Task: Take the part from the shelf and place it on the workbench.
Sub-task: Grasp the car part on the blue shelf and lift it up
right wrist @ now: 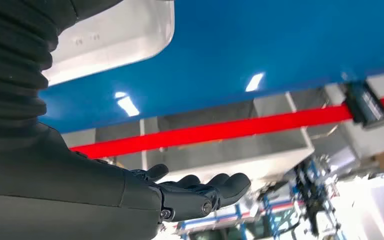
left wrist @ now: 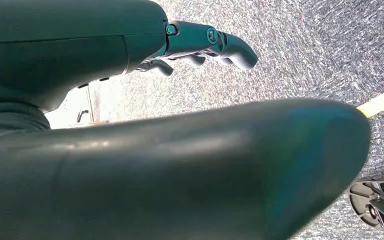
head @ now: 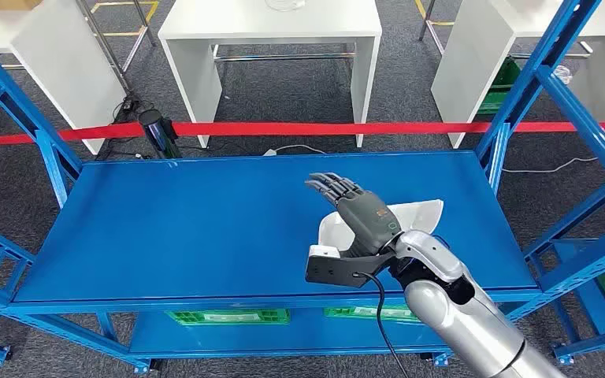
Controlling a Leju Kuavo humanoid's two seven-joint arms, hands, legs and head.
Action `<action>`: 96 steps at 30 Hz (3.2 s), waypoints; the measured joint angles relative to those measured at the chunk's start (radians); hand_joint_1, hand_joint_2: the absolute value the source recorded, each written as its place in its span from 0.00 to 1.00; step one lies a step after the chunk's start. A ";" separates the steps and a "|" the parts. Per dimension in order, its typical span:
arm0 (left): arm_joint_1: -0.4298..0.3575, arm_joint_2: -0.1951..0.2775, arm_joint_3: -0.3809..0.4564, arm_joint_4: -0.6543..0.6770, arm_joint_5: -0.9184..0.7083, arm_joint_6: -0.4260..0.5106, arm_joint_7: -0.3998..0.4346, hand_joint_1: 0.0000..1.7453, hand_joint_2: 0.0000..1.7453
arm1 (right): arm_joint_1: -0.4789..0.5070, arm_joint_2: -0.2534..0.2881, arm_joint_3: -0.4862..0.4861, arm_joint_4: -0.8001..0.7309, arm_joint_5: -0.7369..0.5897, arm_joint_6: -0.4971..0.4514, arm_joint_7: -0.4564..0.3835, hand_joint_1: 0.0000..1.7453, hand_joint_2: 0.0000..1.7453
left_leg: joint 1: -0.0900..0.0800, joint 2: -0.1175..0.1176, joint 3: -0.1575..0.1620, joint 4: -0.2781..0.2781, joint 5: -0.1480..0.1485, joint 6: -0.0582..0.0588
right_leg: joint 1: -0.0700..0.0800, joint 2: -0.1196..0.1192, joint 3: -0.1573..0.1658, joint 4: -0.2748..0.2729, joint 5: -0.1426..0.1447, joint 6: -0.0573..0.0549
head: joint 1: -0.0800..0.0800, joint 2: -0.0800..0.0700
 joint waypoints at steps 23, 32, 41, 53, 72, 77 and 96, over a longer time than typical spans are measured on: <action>-0.004 -0.002 0.019 0.000 -0.015 0.000 0.001 0.00 0.00 | -0.042 -0.046 0.096 0.064 -0.029 0.167 0.032 0.00 1.00 | 0.000 0.000 0.000 0.000 0.000 0.000 | 0.000 0.000 0.001 0.000 0.000 0.000 | 0.000 0.000; -0.004 -0.002 0.028 0.000 -0.022 0.000 0.000 0.00 0.00 | -0.012 -0.103 0.147 0.108 0.004 0.186 0.075 0.00 1.00 | 0.000 0.000 0.001 0.000 -0.001 0.001 | 0.000 0.000 0.001 -0.001 0.000 0.000 | 0.000 0.000; -0.004 -0.004 0.030 0.000 -0.029 0.000 0.002 0.00 0.00 | 0.046 -0.158 0.164 0.109 0.056 0.183 0.117 0.00 1.00 | 0.000 0.000 0.001 0.001 -0.001 0.002 | 0.000 0.000 0.001 -0.001 0.000 0.000 | 0.000 0.000; -0.006 -0.004 0.030 0.000 -0.042 -0.006 0.004 0.00 0.00 | 0.067 -0.186 0.166 0.108 0.065 0.175 0.132 1.00 1.00 | 0.000 0.000 0.003 0.001 -0.002 0.002 | 0.000 0.000 0.004 -0.002 0.000 0.000 | 0.000 0.000; -0.006 -0.011 0.062 0.000 -0.002 0.006 -0.051 0.00 1.00 | 0.090 -0.182 0.149 0.104 0.091 0.136 0.138 1.00 1.00 | 0.000 0.008 0.017 0.000 -0.004 0.004 | 0.000 0.007 0.017 -0.004 0.002 0.005 | 0.000 0.000; -0.006 -0.012 0.070 0.000 0.000 0.006 -0.052 0.00 1.00 | 0.093 -0.181 0.146 0.104 0.091 0.132 0.138 1.00 1.00 | 0.000 0.008 0.017 0.000 -0.004 0.005 | 0.000 0.007 0.018 -0.005 0.002 0.005 | 0.000 0.000; -0.007 -0.013 0.094 0.000 0.019 0.003 -0.050 0.00 1.00 | 0.094 -0.179 0.142 0.103 0.092 0.132 0.135 1.00 1.00 | 0.000 0.008 0.018 0.000 -0.004 0.005 | 0.000 0.007 0.018 -0.005 0.002 0.005 | 0.000 0.000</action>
